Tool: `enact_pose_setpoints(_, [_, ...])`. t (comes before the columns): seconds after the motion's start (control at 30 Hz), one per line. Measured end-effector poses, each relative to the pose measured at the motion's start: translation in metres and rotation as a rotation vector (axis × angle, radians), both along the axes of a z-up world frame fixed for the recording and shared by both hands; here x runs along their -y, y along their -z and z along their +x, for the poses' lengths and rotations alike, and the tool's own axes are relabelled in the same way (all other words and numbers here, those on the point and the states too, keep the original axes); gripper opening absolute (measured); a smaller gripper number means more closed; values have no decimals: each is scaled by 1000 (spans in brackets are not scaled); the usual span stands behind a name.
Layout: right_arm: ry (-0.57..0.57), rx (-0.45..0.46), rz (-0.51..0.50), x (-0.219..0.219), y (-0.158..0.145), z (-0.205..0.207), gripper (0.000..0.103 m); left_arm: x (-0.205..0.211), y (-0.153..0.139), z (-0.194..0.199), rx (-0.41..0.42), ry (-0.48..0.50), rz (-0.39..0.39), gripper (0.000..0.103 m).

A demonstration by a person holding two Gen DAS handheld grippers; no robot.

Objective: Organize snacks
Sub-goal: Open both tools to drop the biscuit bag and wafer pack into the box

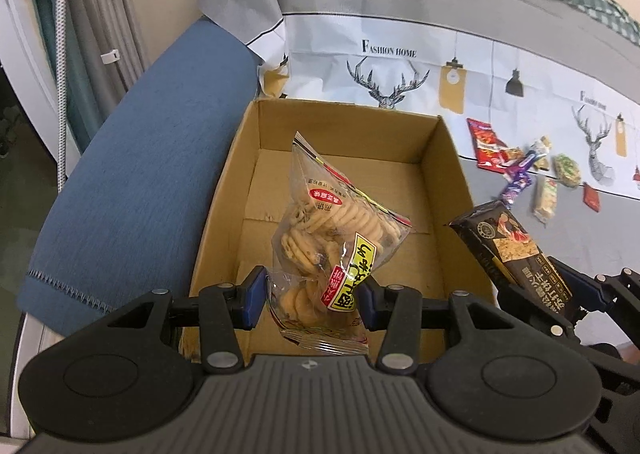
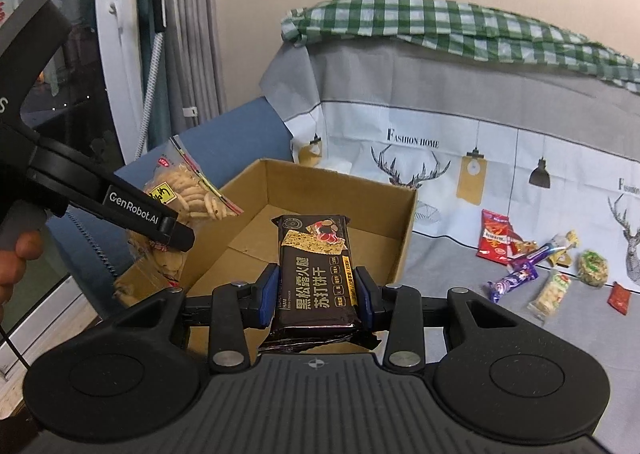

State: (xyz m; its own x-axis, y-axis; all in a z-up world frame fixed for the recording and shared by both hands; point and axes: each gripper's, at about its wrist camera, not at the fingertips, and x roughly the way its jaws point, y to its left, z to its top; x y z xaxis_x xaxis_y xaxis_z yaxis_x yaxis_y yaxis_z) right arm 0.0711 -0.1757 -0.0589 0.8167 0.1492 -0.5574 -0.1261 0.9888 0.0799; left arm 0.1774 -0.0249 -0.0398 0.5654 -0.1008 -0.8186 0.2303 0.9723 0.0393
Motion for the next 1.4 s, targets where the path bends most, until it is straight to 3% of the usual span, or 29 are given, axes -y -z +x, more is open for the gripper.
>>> enact_pose_setpoints(0.37, [27,-79,18,4,38,68,41,11,48,59,-77,5,45,51])
enact_pose_setpoints(0.73, [26,-137,6,3,71,104,41,17,86,96,-123,2,71,52])
enact_pose_setpoints(0.77, [28,-141,4,2,74,107,41,17,88,99,-120,0,76,53])
enact_pose_setpoints(0.83, [30,-140,1,2,77,112,41,18,91,103,-105,-8,90,76])
enact_pose_setpoints(0.87, [28,-131,-5,2,78,116,44,19,91,105,-94,-13,103,100])
enact_pose_setpoints(0.97, [41,-102,-27,1,75,119,86,17,84,98,-24,-12,129,103])
enact_pose_setpoints(1.17, [20,-113,-30,2,62,96,89,7,75,78,-89,-3,114,103])
enact_pose_setpoints(1.4, [29,-152,5,0,38,33,96,-1,55,10,-105,15,108,103])
